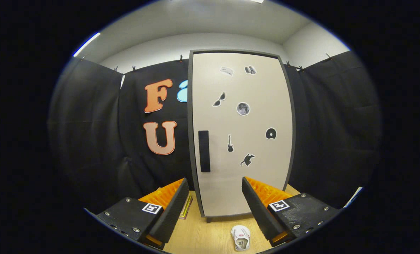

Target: Open the shoe cabinet door, grab the shoes and put them into the shoe cabinet, then close the shoe cabinet door.

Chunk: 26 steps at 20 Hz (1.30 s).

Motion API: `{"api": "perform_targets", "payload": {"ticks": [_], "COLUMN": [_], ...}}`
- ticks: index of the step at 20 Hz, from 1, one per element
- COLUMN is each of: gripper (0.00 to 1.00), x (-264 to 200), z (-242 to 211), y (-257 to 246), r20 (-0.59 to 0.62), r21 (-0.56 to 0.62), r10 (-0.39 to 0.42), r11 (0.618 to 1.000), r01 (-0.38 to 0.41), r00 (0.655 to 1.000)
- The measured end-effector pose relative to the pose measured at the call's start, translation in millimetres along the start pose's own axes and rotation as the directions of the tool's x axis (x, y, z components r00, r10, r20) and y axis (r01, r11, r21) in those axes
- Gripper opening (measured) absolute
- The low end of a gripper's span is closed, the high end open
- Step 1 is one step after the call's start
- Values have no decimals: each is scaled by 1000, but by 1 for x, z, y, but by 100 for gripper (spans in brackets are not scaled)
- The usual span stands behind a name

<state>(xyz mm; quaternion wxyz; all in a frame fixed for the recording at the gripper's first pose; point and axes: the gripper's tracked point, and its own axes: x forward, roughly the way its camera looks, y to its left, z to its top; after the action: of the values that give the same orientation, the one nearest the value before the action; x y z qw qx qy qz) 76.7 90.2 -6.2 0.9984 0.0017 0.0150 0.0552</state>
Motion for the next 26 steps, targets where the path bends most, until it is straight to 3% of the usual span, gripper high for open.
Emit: {"api": "perform_targets", "payload": {"ticks": [11, 17, 19, 21, 22, 24, 26], "gripper": [95, 94, 88, 71, 53, 37, 35], "x": [138, 185, 189, 191, 189, 186, 182], "z": [3, -3, -3, -5, -7, -9, -7], "y": [23, 21, 20, 20, 20, 22, 21], "r20": [23, 7, 10, 11, 6, -2, -11], "r21": [-8, -17, -21, -32, -32, -20, -16], "r10": [11, -14, -25, -33, -31, -29, -18], "r11": [1000, 1000, 999, 999, 999, 999, 1000], "r01": [-11, 14, 26, 34, 32, 29, 18], "r00": [1000, 1000, 1000, 999, 999, 1000, 1000]}}
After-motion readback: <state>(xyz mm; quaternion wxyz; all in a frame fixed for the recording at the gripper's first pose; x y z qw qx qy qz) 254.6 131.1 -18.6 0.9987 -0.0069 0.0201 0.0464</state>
